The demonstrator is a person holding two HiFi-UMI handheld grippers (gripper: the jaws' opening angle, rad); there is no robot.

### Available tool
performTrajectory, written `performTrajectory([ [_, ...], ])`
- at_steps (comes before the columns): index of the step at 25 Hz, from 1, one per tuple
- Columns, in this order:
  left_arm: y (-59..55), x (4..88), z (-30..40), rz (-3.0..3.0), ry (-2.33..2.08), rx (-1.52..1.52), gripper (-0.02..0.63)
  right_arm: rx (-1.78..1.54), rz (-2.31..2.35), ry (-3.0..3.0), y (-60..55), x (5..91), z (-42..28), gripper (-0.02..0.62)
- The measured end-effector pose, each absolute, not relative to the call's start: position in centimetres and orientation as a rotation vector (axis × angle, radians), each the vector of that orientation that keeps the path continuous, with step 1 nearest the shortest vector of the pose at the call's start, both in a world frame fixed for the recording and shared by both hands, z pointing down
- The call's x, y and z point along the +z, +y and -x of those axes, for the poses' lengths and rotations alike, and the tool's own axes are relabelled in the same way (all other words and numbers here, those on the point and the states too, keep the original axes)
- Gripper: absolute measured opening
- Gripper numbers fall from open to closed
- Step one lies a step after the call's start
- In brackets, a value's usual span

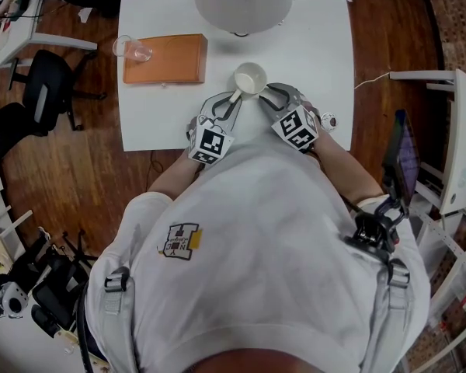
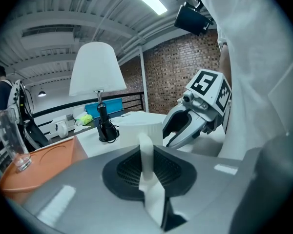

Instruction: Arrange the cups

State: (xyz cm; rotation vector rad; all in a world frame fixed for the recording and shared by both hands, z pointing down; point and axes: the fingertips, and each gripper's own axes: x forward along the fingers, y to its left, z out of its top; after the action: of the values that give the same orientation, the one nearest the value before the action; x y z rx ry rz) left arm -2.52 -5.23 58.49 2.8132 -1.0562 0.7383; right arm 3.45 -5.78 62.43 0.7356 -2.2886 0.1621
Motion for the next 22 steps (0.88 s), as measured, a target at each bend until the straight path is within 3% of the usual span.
performTrajectory([
  [22, -4.6, 64.2, 4.8, -2.655, -0.894, 1.322, 0.091, 0.174, -0.734, -2.297, -5.5, 62.5, -2.8, 0.135],
])
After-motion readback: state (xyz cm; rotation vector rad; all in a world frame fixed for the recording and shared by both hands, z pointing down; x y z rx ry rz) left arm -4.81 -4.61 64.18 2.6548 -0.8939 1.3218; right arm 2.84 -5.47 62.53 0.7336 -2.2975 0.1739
